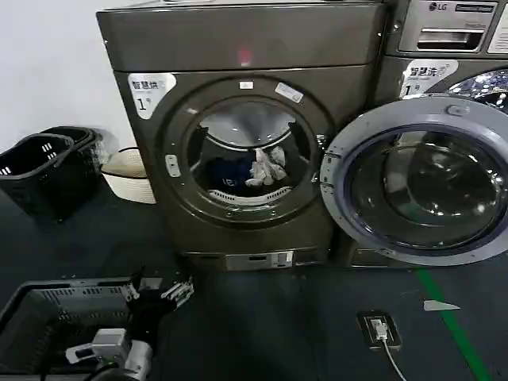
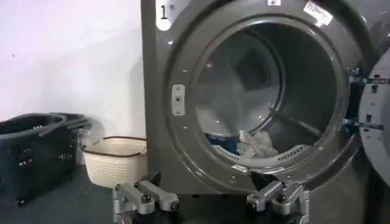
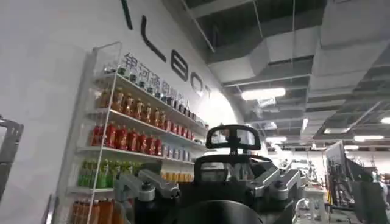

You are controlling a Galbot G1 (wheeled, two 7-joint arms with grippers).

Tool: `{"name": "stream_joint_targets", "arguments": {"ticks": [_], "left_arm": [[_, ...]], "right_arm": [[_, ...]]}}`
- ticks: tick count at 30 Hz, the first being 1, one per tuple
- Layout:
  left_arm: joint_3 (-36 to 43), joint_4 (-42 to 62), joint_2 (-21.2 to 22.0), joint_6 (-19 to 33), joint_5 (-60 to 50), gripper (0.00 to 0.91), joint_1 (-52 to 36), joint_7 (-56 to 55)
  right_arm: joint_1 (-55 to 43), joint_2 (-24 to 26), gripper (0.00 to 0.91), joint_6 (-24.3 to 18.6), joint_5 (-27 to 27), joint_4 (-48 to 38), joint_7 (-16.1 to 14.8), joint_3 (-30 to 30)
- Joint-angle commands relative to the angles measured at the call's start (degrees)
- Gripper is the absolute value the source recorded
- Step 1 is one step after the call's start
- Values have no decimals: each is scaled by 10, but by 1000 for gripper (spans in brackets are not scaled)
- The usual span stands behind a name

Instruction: Grasp the clothes from the dryer.

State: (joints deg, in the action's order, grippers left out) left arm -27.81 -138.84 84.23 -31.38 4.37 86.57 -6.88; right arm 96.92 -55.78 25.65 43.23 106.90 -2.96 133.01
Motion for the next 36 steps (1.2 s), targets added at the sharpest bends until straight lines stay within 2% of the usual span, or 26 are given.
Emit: {"name": "stream_joint_targets", "arguments": {"ticks": [1,11,21,36], "left_arm": [[0,2,1,-1,1,907,-2,2],[1,0,-4,-1,1,907,-1,3],[6,-8,-6,0,0,907,6,7],[-1,-13,-6,7,0,907,1,16]], "right_arm": [[-1,1,907,0,0,-1,0,0],[-1,-3,907,-5,0,4,-3,-3],[5,-3,907,-39,18,2,-3,1],[5,-7,907,-57,25,4,-7,3]]}}
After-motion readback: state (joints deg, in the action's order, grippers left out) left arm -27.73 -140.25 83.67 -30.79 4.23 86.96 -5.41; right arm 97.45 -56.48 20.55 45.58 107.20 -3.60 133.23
